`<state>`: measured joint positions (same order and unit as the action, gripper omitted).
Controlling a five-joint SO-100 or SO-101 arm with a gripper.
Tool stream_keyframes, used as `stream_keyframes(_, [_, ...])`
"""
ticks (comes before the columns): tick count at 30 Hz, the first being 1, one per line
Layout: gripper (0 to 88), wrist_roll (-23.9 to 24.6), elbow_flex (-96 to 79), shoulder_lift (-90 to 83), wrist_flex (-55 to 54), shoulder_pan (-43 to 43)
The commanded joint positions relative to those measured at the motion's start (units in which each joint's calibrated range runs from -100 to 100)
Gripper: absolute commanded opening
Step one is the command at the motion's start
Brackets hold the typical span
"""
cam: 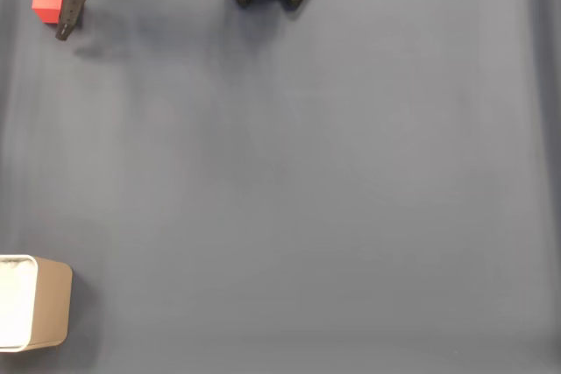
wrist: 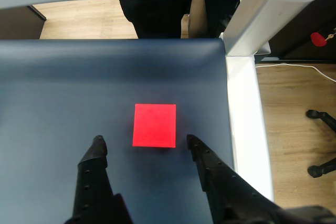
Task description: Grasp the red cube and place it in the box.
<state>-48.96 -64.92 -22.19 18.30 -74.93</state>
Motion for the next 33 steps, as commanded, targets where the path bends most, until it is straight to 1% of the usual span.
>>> stream_keyframes(1, [35.7,0.49,2.87,-0.17,-1.25,1.13])
stream_keyframes(33, [36.1,1.22,6.52,3.56,-3.05,2.55])
